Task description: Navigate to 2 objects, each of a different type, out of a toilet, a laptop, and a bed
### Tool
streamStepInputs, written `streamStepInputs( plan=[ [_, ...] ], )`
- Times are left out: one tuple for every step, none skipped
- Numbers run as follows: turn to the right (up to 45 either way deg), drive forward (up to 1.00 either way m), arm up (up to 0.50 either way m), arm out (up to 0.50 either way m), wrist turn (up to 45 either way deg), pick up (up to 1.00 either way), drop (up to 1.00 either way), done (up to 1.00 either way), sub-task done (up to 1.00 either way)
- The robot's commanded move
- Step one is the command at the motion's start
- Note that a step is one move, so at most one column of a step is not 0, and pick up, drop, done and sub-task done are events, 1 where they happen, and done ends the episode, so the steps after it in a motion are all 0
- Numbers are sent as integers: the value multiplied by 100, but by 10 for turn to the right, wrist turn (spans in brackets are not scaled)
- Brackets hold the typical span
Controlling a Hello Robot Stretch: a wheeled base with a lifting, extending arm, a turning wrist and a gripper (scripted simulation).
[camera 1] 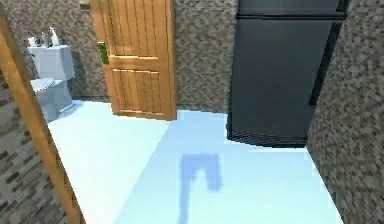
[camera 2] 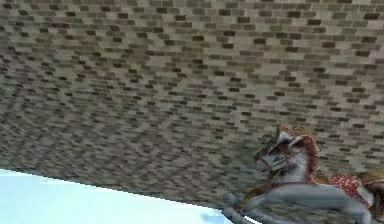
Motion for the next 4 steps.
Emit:
streamStepInputs(
  plan=[
    [90,0,0,0,0,0,0,0,0],
    [0,80,0,0,0,0,0,0,0],
    [-390,0,0,0,0,0,0,0,0],
    [0,35,0,0,0,0,0,0,0]
  ],
)
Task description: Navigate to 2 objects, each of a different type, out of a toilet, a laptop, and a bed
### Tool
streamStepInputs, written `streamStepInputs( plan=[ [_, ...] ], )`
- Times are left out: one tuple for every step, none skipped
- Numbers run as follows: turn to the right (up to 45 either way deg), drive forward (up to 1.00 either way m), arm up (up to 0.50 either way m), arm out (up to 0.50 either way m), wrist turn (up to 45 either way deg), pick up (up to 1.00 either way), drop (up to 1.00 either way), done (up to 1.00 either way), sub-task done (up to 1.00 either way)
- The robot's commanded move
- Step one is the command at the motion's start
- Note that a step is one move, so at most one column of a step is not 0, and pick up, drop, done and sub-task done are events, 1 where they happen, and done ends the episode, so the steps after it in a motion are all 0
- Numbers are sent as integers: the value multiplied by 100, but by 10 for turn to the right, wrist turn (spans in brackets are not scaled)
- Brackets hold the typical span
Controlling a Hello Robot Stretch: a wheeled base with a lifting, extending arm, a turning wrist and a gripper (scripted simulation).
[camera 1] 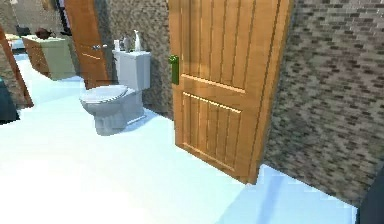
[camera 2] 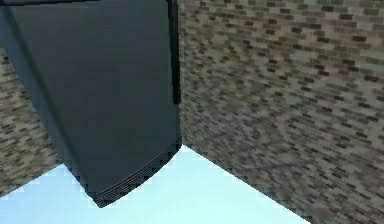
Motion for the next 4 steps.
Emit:
streamStepInputs(
  plan=[
    [-390,0,0,0,0,0,0,0,0],
    [0,100,0,0,0,0,0,0,0],
    [0,70,0,0,0,0,0,0,0],
    [360,0,0,0,0,0,0,0,0]
  ],
)
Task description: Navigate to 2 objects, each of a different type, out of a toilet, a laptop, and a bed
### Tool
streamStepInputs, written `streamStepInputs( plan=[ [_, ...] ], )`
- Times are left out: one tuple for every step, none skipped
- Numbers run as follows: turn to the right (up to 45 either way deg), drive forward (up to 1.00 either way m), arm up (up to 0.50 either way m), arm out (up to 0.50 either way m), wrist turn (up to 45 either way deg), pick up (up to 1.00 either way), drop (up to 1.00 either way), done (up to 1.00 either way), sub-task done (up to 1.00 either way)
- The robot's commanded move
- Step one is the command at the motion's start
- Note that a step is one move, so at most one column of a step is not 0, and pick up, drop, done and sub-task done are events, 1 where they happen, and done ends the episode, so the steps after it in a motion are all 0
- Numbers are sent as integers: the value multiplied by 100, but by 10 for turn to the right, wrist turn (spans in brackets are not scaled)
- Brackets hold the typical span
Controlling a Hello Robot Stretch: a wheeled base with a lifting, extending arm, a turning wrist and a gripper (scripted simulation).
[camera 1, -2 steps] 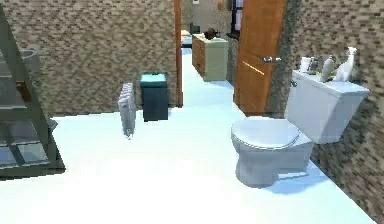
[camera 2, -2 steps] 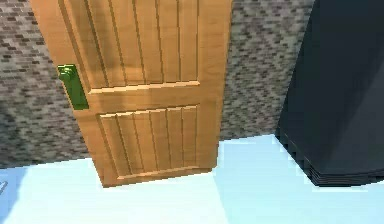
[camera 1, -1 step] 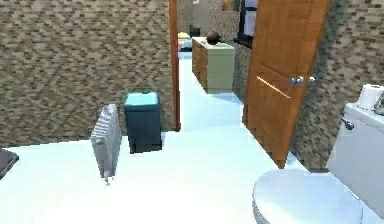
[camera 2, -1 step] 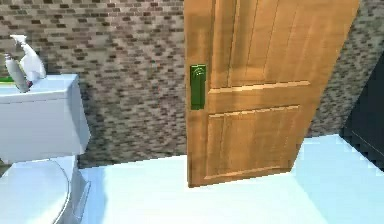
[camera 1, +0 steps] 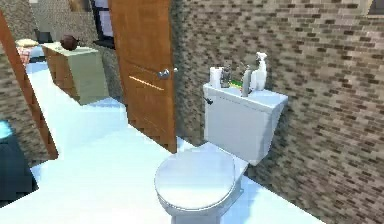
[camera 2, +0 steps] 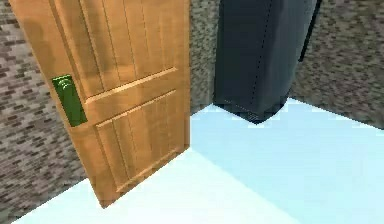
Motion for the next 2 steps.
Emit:
streamStepInputs(
  plan=[
    [0,0,0,0,0,0,0,0,100],
    [-450,0,0,0,0,0,0,0,0]
  ],
)
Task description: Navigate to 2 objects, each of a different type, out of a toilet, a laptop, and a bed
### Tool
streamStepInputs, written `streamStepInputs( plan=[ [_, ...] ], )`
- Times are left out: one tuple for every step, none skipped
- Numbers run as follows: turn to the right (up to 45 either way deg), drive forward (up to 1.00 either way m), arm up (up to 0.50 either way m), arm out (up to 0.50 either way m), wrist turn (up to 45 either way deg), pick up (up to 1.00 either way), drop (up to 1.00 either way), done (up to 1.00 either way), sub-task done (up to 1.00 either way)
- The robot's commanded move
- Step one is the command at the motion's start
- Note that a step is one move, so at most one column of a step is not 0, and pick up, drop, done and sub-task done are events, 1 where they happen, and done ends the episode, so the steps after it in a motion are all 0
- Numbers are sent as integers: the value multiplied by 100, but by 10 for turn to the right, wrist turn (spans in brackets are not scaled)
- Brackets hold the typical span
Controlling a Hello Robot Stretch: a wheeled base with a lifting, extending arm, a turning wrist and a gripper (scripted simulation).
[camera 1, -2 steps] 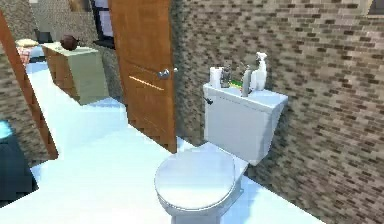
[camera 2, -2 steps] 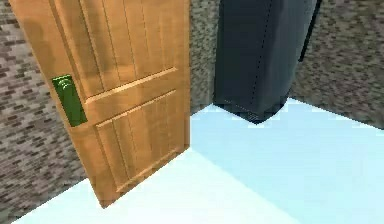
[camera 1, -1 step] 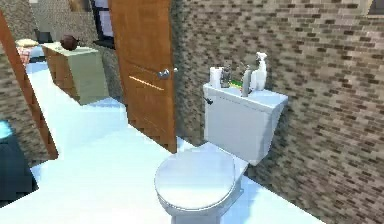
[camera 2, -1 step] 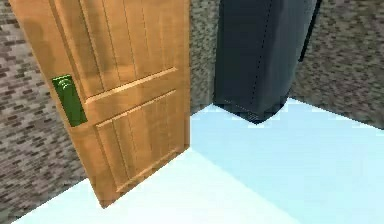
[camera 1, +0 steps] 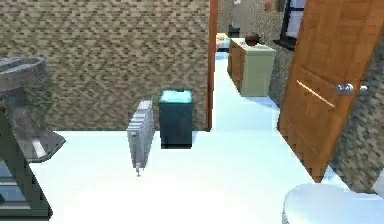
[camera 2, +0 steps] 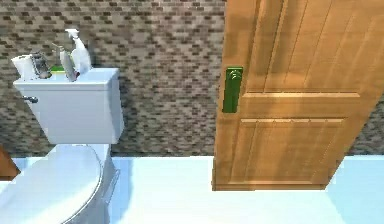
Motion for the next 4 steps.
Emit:
streamStepInputs(
  plan=[
    [-450,0,0,0,0,0,0,0,0],
    [0,20,0,0,0,0,0,0,0],
    [420,0,0,0,0,0,0,0,0],
    [0,75,0,0,0,0,0,0,0]
  ],
)
